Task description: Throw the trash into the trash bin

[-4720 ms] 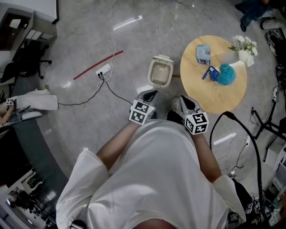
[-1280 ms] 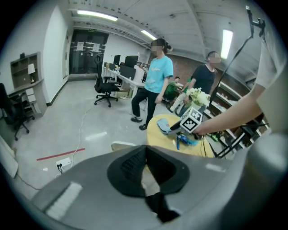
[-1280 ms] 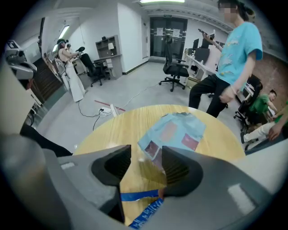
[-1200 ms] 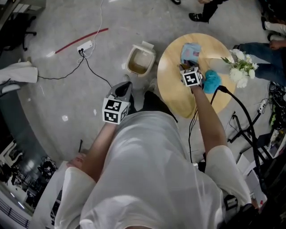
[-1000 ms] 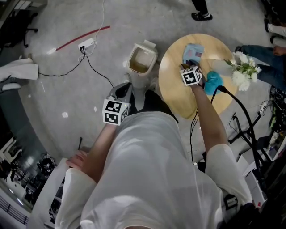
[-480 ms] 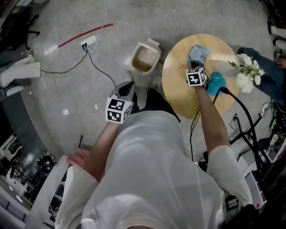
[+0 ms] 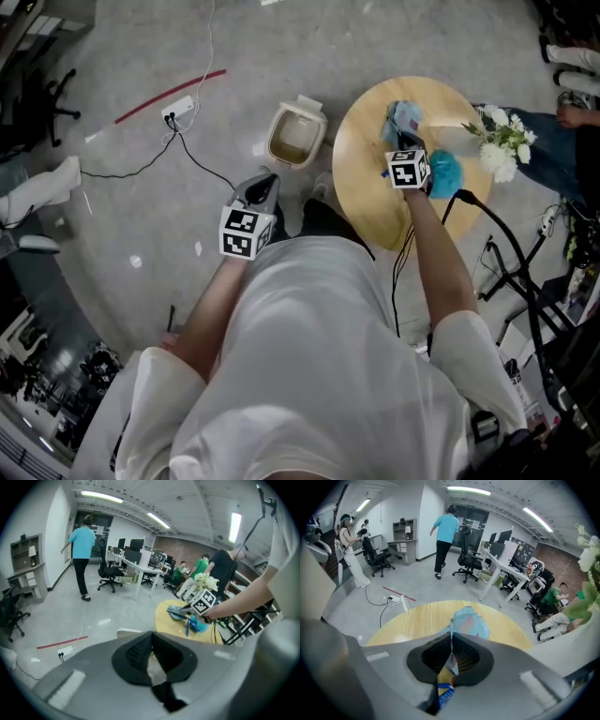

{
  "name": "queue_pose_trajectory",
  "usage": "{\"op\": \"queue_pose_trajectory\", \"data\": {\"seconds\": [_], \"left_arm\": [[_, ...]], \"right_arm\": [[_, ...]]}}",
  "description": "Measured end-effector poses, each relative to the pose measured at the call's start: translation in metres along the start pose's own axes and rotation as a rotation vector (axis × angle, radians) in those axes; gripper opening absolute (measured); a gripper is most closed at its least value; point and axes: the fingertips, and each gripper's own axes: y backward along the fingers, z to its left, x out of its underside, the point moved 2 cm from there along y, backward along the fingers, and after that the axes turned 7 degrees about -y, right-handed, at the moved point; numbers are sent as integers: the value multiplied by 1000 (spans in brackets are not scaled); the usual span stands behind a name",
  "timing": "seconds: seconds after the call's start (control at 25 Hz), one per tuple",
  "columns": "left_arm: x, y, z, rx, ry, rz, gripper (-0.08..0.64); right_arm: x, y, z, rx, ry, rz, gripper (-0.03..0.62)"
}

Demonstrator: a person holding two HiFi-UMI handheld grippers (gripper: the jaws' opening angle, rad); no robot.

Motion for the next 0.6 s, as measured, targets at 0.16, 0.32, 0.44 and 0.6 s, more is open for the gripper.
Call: {"op": "queue_pose_trajectory", "data": {"seconds": [0.16, 0.32, 0.44, 0.6], "left_arm": [[-3, 3, 2, 12, -20, -8, 5], [-4, 5, 6, 20, -34, -12, 5], [-6, 5, 9, 26, -43, -17, 5], [-11, 3, 11, 38, -60, -28, 5]], "right_arm": [[-4, 13, 0, 14, -38, -26, 5], [-7, 25, 2, 22, -52, -34, 5], [-9, 35, 4, 25, -63, -43, 5], [-9, 46, 8, 21, -87, -47, 5]]}}
